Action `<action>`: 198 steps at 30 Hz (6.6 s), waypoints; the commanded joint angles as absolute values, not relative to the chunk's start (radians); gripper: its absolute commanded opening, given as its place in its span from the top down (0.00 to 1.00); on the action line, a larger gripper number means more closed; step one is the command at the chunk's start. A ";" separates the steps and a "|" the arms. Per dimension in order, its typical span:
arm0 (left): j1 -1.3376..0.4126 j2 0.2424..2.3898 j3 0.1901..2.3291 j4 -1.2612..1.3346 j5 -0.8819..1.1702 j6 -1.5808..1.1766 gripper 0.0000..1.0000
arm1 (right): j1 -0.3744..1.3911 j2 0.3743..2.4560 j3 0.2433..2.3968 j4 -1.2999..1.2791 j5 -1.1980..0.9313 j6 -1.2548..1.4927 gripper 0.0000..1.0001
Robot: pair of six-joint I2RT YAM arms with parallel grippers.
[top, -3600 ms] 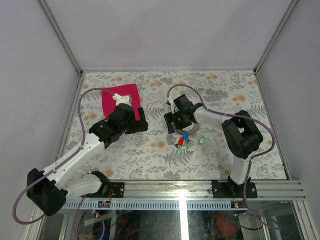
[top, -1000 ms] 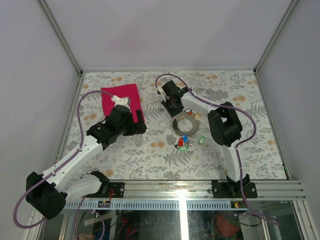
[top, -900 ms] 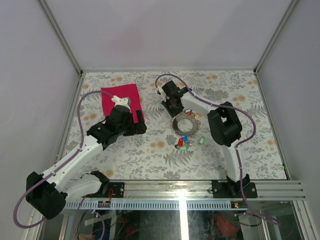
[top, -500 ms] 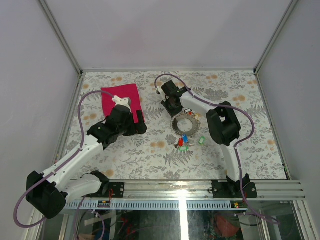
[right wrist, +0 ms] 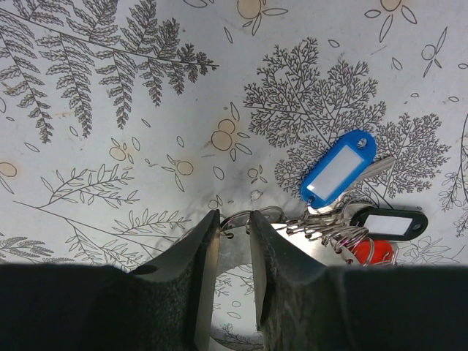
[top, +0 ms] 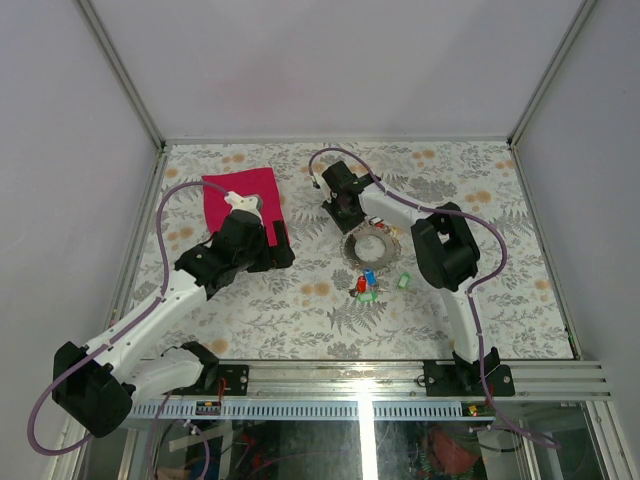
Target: Put the keys on the keyring
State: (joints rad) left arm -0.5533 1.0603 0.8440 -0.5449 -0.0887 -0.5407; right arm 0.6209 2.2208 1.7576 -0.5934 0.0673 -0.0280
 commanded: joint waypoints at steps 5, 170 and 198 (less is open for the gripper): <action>-0.545 1.061 0.834 -0.482 -0.068 -0.541 0.07 | 0.623 2.230 1.786 -0.600 0.081 -0.043 0.70; -0.544 1.007 0.835 -0.382 -0.050 -0.458 0.08 | 0.621 1.841 1.514 -0.372 -0.123 -0.079 1.00; -0.545 0.767 0.788 0.001 0.090 -0.136 0.14 | 0.589 1.419 1.322 -0.166 -0.552 -0.046 1.00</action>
